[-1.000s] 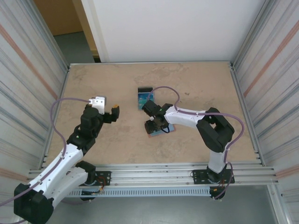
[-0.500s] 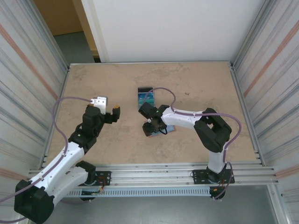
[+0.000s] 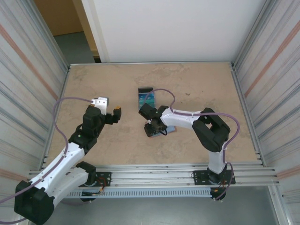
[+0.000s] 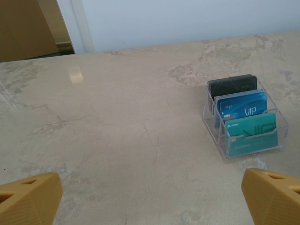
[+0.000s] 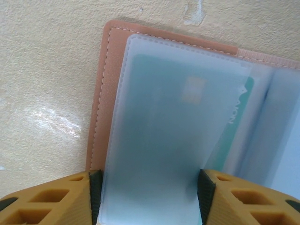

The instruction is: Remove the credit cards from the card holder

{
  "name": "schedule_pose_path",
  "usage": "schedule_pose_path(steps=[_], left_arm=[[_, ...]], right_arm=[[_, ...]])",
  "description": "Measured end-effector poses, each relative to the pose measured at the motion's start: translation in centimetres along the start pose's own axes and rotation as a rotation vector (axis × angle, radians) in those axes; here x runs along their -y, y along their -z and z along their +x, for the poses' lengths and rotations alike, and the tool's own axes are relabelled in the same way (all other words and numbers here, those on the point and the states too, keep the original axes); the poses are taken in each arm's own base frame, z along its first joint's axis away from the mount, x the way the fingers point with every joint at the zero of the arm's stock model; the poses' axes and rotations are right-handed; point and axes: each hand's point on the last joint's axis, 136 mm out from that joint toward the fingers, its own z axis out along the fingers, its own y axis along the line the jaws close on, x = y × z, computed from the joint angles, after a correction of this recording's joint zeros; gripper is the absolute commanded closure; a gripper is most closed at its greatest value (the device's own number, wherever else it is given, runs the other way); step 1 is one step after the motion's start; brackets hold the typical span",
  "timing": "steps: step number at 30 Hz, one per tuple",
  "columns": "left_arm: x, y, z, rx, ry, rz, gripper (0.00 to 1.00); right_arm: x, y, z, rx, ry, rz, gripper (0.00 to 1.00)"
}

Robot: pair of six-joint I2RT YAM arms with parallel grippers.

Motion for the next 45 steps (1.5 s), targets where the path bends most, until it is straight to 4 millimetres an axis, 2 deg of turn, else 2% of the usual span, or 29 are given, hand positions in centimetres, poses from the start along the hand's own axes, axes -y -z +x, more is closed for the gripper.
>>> schedule_pose_path(steps=[9,13,18,24,35,39,45], left_arm=[[0.3,0.0,0.1,-0.005,-0.001,0.018,0.01],[0.5,0.0,0.1,-0.008,-0.002,0.028,0.01],[0.6,0.1,-0.1,-0.007,-0.001,0.037,0.01],[0.8,0.2,-0.3,-0.003,0.000,0.046,0.01],[0.8,0.5,-0.6,0.008,0.003,0.053,0.01],[0.8,0.5,-0.6,0.009,0.003,0.054,0.01],[1.2,0.6,-1.2,0.016,0.004,0.077,0.01]], right_arm=[[0.0,0.4,-0.6,0.001,-0.078,-0.155,0.51],[0.2,0.4,-0.8,0.003,-0.104,-0.195,0.46],[0.1,0.3,-0.9,0.003,-0.117,-0.210,0.48],[0.3,0.3,-0.9,0.005,-0.125,-0.196,0.53],[0.9,0.3,-0.1,0.013,-0.077,-0.061,0.62],[1.3,0.4,-0.2,0.020,-0.078,-0.034,0.68],[1.8,0.5,-0.3,0.025,-0.082,-0.004,0.72]])
